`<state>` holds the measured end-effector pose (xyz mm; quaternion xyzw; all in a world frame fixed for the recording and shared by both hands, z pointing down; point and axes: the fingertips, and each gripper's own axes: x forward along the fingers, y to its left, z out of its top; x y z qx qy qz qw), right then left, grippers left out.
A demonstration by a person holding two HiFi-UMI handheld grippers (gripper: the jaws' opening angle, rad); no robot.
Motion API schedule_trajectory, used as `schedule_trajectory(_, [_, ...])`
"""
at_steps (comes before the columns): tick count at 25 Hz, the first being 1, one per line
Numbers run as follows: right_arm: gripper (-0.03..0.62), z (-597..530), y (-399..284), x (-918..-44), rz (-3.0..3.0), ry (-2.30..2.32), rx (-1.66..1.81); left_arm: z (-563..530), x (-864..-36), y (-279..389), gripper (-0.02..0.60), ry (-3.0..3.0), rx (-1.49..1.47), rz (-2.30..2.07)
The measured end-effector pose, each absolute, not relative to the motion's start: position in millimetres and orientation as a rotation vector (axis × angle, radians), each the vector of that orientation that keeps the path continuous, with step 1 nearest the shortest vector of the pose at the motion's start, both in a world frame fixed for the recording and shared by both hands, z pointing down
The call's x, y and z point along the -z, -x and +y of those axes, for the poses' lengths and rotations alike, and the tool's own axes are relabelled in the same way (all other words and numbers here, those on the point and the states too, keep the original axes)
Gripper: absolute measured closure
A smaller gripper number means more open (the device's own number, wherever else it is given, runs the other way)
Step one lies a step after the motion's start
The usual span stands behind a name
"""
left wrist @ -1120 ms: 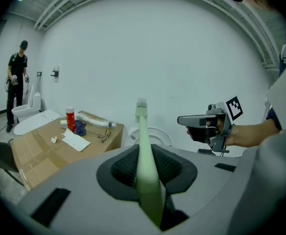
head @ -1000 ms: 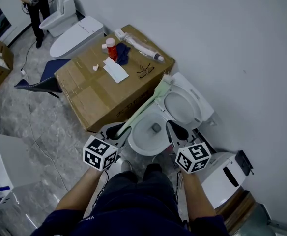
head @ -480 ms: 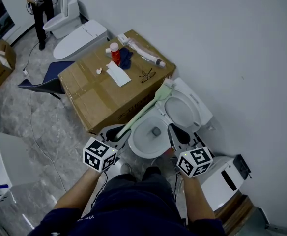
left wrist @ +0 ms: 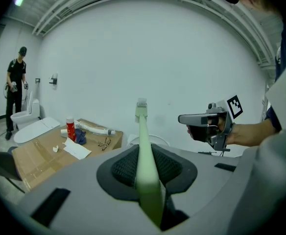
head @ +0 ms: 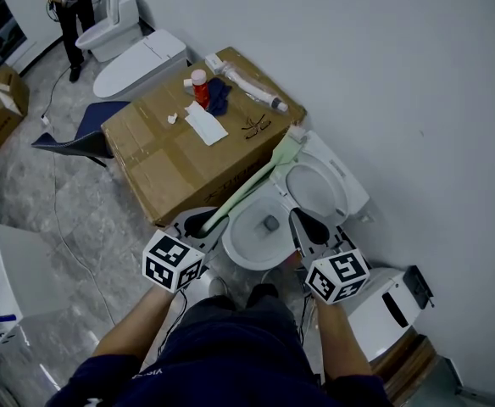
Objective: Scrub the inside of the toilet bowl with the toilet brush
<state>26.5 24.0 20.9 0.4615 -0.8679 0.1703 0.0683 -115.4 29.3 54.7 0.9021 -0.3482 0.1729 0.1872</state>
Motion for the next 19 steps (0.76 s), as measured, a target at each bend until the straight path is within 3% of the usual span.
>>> schedule_trajectory(19, [0.589, 25.2, -35.7, -25.6, -2.623, -1.378, -0.526, 28.3, -54.2, 103.6, 0.488, -2.545, -0.512, -0.977])
